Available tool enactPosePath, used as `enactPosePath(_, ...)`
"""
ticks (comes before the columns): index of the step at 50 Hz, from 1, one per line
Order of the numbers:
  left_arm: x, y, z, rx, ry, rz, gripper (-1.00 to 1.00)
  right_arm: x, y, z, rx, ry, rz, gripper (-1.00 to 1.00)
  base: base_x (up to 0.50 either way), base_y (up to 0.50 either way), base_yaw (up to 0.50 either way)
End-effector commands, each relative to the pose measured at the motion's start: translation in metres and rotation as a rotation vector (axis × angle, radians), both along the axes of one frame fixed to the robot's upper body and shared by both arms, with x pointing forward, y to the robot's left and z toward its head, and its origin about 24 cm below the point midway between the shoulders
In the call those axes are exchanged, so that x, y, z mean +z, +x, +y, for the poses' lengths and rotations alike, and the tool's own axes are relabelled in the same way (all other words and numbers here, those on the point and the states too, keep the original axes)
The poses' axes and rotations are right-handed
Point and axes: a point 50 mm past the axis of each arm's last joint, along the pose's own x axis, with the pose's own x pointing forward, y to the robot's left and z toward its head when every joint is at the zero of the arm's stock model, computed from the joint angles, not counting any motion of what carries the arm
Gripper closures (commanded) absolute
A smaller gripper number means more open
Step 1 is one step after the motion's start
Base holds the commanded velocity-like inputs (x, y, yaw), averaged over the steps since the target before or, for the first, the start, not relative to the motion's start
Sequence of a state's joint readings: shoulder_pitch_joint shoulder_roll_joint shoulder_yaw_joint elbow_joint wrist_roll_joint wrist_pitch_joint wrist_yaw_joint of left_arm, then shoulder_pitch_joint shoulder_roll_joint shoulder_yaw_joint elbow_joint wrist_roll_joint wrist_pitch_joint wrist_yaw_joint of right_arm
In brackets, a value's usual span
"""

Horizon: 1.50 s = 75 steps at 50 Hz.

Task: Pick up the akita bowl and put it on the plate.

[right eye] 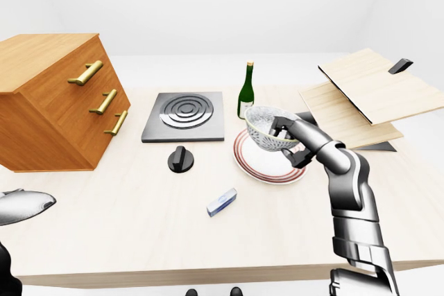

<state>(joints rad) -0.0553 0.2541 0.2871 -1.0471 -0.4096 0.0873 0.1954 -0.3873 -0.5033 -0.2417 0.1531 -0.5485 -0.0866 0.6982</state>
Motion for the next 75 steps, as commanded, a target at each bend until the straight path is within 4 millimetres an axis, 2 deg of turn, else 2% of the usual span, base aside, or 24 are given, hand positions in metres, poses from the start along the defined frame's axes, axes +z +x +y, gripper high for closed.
enactPosePath(1, 0.000, 0.000, 0.001, -0.001, -0.004, 0.003, -1.00, 0.002, 0.002, 0.013, 0.035, 0.009, -0.019, 1.00, 0.00, 0.00, 0.00)
enactPosePath(5, 0.000, 0.000, 0.000, 0.000, -0.002, -0.001, -1.00, -0.002, 0.002, 0.019, 0.052, 0.017, -0.014, 1.00, 0.00, 0.00, 0.00)
enactPosePath(8, 0.001, 0.000, 0.001, -0.001, -0.002, -0.003, -1.00, -0.013, 0.005, 0.021, 0.046, 0.005, 0.035, 1.00, 0.00, 0.00, 0.00)
enactPosePath(10, 0.001, 0.000, 0.000, -0.005, -0.003, -0.002, -1.00, -0.028, 0.008, 0.020, 0.024, -0.031, 0.103, 1.00, 0.00, 0.00, 0.00)
enactPosePath(14, 0.001, 0.000, 0.000, -0.006, -0.002, 0.002, -1.00, -0.037, 0.015, 0.016, 0.003, -0.071, 0.164, 1.00, 0.00, 0.00, 0.00)
enactPosePath(16, 0.001, 0.000, 0.002, -0.004, -0.004, 0.006, -1.00, -0.042, 0.025, 0.006, -0.037, -0.120, 0.229, 1.00, 0.00, 0.00, 0.00)
enactPosePath(20, 0.000, 0.000, 0.002, -0.004, -0.009, 0.013, -1.00, -0.039, 0.037, -0.006, -0.105, -0.175, 0.234, 1.00, 0.00, 0.00, 0.00)
enactPosePath(28, 0.000, 0.000, 0.002, 0.000, -0.005, 0.007, -1.00, -0.037, 0.044, -0.017, -0.156, -0.207, 0.240, 1.00, 0.00, 0.00, 0.00)
enactPosePath(36, -0.001, 0.000, 0.001, -0.001, -0.003, 0.013, -1.00, -0.031, 0.047, -0.012, -0.149, -0.193, 0.209, 1.00, 0.00, 0.00, 0.00)
enactPosePath(37, -0.001, 0.000, 0.002, -0.002, -0.005, 0.014, -1.00, -0.032, 0.046, -0.011, -0.129, -0.174, 0.226, 0.73, 0.00, 0.00, 0.00)
enactPosePath(39, -0.001, 0.000, 0.002, -0.002, -0.006, 0.018, -1.00, -0.030, 0.043, -0.008, -0.110, -0.161, 0.216, -1.00, 0.00, 0.00, 0.00)
enactPosePath(54, -0.001, 0.000, 0.002, -0.009, -0.011, 0.028, -1.00, -0.021, 0.043, -0.001, -0.069, -0.127, 0.197, -1.00, 0.00, 0.00, 0.00)
enactPosePath(59, -0.001, 0.000, 0.001, -0.008, -0.009, 0.021, -1.00, 0.003, 0.051, 0.005, -0.035, -0.092, 0.140, -1.00, 0.00, 0.00, 0.00)
enactPosePath(60, -0.001, 0.000, 0.001, -0.010, -0.010, 0.019, -1.00, 0.014, 0.055, 0.008, -0.024, -0.074, 0.105, -1.00, 0.00, 0.00, 0.00)
enactPosePath(64, 0.000, 0.000, 0.001, -0.009, -0.012, 0.016, -1.00, 0.025, 0.053, 0.017, 0.017, -0.032, 0.043, -1.00, 0.00, 0.00, 0.00)
enactPosePath(68, 0.000, 0.000, 0.002, -0.012, -0.015, 0.011, -1.00, 0.022, 0.041, 0.037, 0.100, 0.055, -0.018, -1.00, 0.00, 0.00, 0.00)
enactPosePath(71, 0.001, 0.000, 0.001, -0.012, -0.015, 0.009, -1.00, 0.032, 0.026, 0.062, 0.207, 0.164, -0.119, -1.00, 0.00, 0.00, 0.00)
enactPosePath(72, 0.001, 0.000, 0.000, -0.016, -0.016, 0.003, -1.00, 0.046, 0.014, 0.080, 0.282, 0.255, -0.209, -1.00, 0.00, 0.00, 0.00)
enactPosePath(73, 0.001, 0.000, 0.000, -0.017, -0.014, 0.002, -1.00, 0.057, 0.008, 0.087, 0.260, 0.368, -0.202, -1.00, 0.00, 0.00, 0.00)
enactPosePath(75, 0.002, 0.000, 0.000, -0.017, -0.013, 0.001, -1.00, 0.076, 0.000, 0.100, 0.341, 0.400, -0.278, -1.00, 0.00, 0.00, 0.00)
